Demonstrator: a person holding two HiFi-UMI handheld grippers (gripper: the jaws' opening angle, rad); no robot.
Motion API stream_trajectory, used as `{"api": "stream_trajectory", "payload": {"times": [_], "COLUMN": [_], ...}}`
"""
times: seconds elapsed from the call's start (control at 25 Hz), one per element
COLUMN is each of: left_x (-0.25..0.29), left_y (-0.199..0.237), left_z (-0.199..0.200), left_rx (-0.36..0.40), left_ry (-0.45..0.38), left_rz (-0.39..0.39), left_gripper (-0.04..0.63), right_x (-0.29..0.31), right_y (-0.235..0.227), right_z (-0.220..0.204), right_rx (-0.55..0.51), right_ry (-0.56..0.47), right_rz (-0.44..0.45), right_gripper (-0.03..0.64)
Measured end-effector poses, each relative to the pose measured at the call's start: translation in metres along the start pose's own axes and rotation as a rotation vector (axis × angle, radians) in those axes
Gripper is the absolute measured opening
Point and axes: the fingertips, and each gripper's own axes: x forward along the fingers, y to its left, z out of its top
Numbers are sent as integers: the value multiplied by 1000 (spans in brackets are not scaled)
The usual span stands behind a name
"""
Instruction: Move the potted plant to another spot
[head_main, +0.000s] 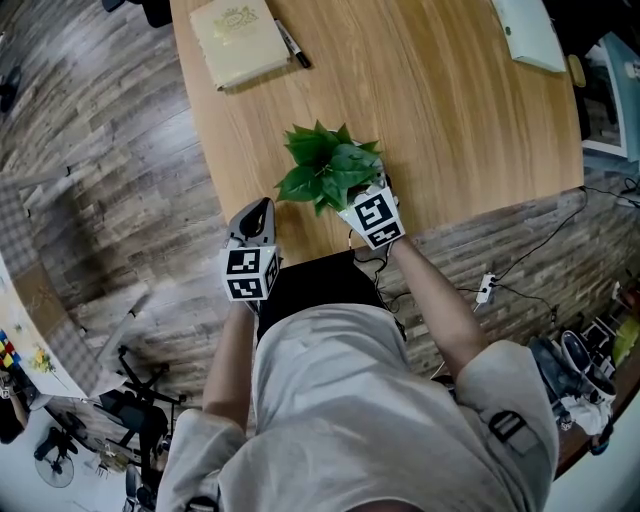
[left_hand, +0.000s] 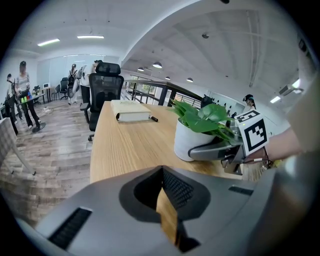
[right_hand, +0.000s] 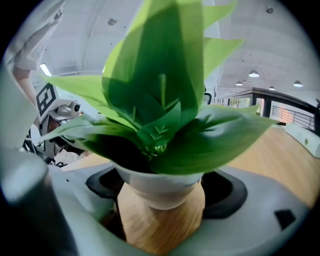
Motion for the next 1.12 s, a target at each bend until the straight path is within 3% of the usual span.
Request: {"api": "stream_trajectory", "payload": {"times": [0.76,1.12], "left_x": [-9,-20], "left_y": [-5,-14], "left_z": [9,31], "left_rx": [52,83], "left_ry": [-22,-82], "left_rz": [-41,-71], "left_gripper": [12,12], "right_x": [-22,-49], "right_y": [15,20], "right_z": [12,42], "right_rx": [25,49], "right_ry": [-37,-113], "right_rz": [-42,-87], "right_gripper": [472,474]}}
